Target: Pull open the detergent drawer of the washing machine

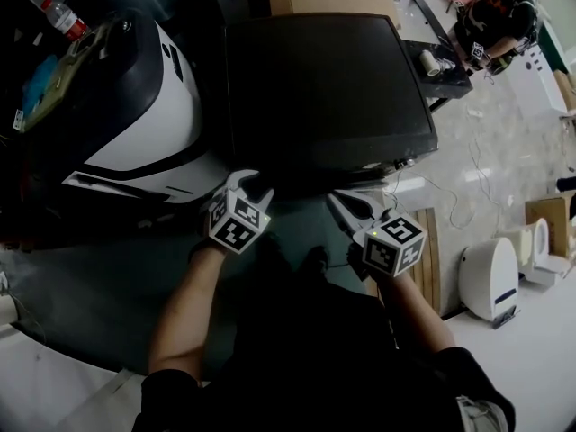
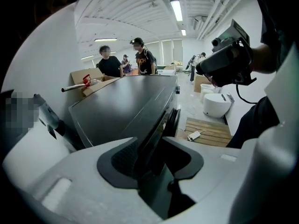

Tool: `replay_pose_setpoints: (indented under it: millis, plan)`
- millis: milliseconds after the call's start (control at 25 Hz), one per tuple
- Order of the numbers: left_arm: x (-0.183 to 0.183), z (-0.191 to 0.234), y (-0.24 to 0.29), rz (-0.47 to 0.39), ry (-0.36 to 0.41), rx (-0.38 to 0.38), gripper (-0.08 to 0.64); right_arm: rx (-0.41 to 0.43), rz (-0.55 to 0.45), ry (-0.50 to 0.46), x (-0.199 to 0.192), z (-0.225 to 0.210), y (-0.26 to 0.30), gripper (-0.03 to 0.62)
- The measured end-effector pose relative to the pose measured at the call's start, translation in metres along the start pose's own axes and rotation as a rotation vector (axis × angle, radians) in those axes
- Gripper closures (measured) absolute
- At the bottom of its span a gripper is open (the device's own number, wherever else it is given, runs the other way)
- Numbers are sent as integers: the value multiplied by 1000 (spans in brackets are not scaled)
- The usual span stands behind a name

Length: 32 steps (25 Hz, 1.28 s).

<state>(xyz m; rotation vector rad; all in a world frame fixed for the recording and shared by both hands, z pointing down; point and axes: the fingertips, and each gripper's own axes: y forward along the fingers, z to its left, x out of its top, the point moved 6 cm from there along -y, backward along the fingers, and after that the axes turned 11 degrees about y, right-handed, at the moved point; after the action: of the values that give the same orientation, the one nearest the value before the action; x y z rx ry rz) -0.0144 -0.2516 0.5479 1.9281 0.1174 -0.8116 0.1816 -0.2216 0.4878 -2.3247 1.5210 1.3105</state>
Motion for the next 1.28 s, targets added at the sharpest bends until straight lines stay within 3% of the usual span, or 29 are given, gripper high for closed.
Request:
replay_pose_setpoints:
  millis: [560, 920, 1280]
  plan:
    - [-5, -11, 38, 139, 230, -74, 390, -39, -24, 48, -6, -18, -16, 589]
    - [-3, -15, 44, 220, 384, -51, 437, -26, -31, 60, -5, -26, -21, 589]
    - [0, -22, 48, 257, 378, -44, 431, -6, -21, 72, -7, -34, -32, 589]
